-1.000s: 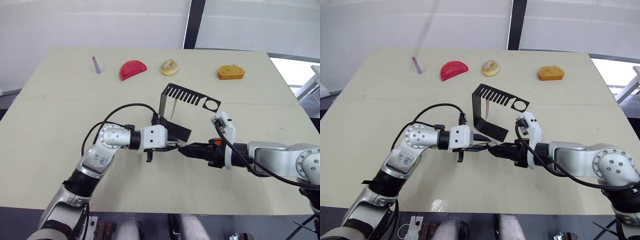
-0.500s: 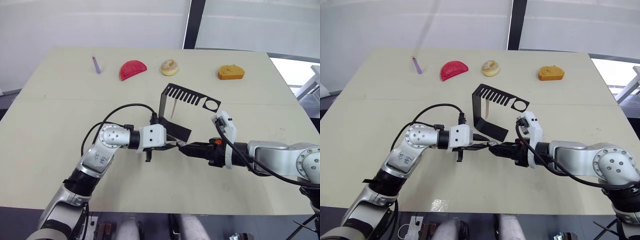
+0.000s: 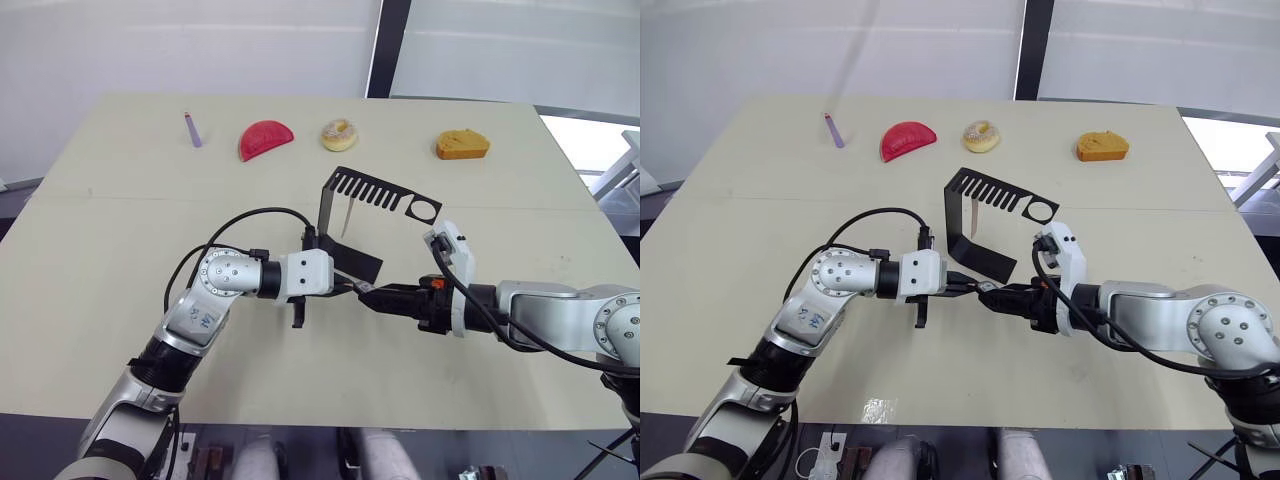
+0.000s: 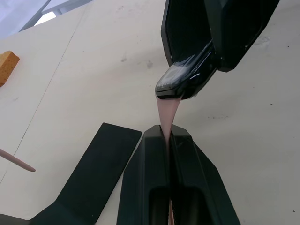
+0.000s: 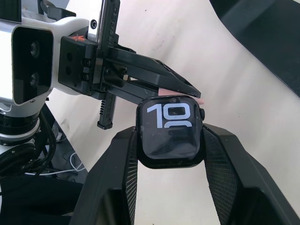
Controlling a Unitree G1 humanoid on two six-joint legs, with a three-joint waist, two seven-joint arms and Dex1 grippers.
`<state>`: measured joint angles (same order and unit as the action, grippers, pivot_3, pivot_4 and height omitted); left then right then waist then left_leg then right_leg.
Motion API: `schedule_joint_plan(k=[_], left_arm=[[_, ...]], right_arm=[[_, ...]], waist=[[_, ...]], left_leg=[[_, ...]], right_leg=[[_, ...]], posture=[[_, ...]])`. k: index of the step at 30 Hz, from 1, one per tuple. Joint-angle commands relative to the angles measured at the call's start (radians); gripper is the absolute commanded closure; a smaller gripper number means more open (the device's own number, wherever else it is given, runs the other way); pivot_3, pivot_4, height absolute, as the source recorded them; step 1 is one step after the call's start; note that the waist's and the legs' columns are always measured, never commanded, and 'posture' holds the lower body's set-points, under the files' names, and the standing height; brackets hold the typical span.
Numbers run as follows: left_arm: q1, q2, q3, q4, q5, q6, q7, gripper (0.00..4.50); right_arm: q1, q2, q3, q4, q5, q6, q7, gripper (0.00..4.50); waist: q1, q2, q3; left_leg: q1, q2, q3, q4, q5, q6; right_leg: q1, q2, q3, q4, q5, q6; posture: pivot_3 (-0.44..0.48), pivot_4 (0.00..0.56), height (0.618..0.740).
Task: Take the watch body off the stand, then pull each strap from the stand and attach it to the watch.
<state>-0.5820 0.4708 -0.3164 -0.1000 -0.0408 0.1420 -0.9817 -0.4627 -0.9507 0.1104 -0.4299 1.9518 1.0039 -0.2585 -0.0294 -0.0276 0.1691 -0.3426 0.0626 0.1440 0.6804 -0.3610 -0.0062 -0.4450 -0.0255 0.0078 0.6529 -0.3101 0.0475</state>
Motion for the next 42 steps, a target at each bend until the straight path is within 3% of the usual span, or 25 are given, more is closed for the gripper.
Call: schedule_joint_plan(k=[1,42], left_arm=[[-0.013,-0.009,0.01,-0.014,-0.017,-0.022,-0.002,4.47],[-0.022,-0.02,0.02,-0.004,-0.018,-0.044,0.003,4.47]], right_arm=[[-0.015,-0.015,-0.014,-0.011,0.02,-0.01,-0.009,3.01],[-0.013,-0.018,-0.011,0.02,-0.004,0.009,0.006,3.01]], waist=[[0.0,0.0,0.0],[0.0,0.0,0.0]], left_leg=[[0.0,0.0,0.0,0.0,0.0,0.0],[0.0,0.0,0.0,0.0,0.0,0.0]], right_leg=[[0.0,0.0,0.0,0.0,0.0,0.0],[0.0,0.0,0.0,0.0,0.0,0.0]], posture=[[0.0,0.15,0.737],[0.0,0.15,0.737]])
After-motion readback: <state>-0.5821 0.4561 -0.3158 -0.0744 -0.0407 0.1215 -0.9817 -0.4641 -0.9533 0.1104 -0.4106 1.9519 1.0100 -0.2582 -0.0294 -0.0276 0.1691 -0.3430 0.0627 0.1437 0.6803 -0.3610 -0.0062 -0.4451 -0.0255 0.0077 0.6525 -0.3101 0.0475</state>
